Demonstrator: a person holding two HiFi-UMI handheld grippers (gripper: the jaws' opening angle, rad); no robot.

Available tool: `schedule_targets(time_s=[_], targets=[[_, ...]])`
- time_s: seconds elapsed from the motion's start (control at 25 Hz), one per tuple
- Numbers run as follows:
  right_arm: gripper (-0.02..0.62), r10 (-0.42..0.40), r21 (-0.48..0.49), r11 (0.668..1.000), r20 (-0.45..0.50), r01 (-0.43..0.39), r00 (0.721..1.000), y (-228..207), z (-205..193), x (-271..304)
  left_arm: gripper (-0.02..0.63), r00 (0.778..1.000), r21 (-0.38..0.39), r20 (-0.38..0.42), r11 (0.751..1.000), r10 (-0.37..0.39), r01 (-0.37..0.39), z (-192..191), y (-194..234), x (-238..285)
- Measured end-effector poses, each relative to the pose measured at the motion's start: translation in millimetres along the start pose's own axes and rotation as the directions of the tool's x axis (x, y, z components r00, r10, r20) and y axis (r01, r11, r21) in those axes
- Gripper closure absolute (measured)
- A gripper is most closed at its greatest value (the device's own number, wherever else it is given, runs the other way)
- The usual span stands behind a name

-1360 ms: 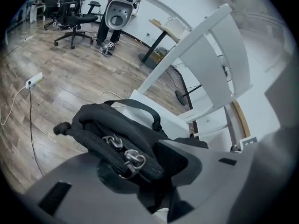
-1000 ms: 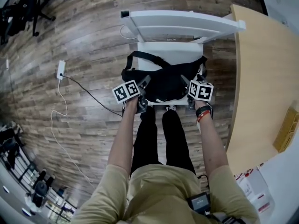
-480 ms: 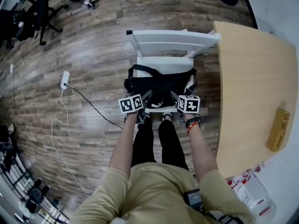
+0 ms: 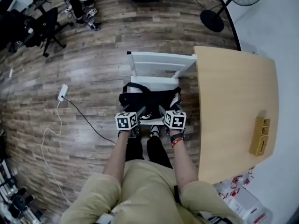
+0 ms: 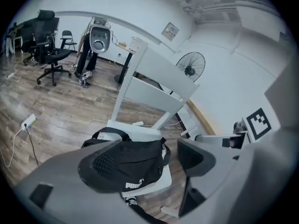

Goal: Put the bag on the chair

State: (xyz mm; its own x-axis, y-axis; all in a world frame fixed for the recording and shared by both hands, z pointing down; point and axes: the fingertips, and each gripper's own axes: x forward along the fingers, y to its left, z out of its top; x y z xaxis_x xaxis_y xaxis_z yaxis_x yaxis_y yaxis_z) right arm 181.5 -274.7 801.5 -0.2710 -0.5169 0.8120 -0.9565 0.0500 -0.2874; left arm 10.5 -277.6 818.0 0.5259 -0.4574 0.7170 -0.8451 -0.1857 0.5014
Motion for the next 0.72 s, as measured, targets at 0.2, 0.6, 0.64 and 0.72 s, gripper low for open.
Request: schedule_targets(time_s=[0.2, 0.6, 0.64, 0.72], targets=[[0.254, 0.023, -0.027, 0.999, 0.064, -0.021, 0.998, 28, 21, -46, 0.387, 0.994, 0.031, 0.103, 0.999, 0.023, -0.026, 36, -25, -49], [0.449, 0.113, -0.133, 0.988, 0.249, -0.082, 0.962, 86, 95, -123, 0.449, 0.966, 0.214, 0.257, 0.977, -0.041, -0.015, 107, -78, -125], [0.468, 0.124, -0.144, 0.986, 0.273, -0.087, 0.954, 92, 105, -130, 0.464, 0.957, 0.236, 0.285, 0.971, -0.044, -0.026, 117, -81, -134], [0.489, 0.143, -0.166, 0.982, 0.319, -0.094, 0.937, 103, 124, -144, 0.498, 0.933, 0.275, 0.355, 0.960, -0.054, -0.049, 138, -90, -152]])
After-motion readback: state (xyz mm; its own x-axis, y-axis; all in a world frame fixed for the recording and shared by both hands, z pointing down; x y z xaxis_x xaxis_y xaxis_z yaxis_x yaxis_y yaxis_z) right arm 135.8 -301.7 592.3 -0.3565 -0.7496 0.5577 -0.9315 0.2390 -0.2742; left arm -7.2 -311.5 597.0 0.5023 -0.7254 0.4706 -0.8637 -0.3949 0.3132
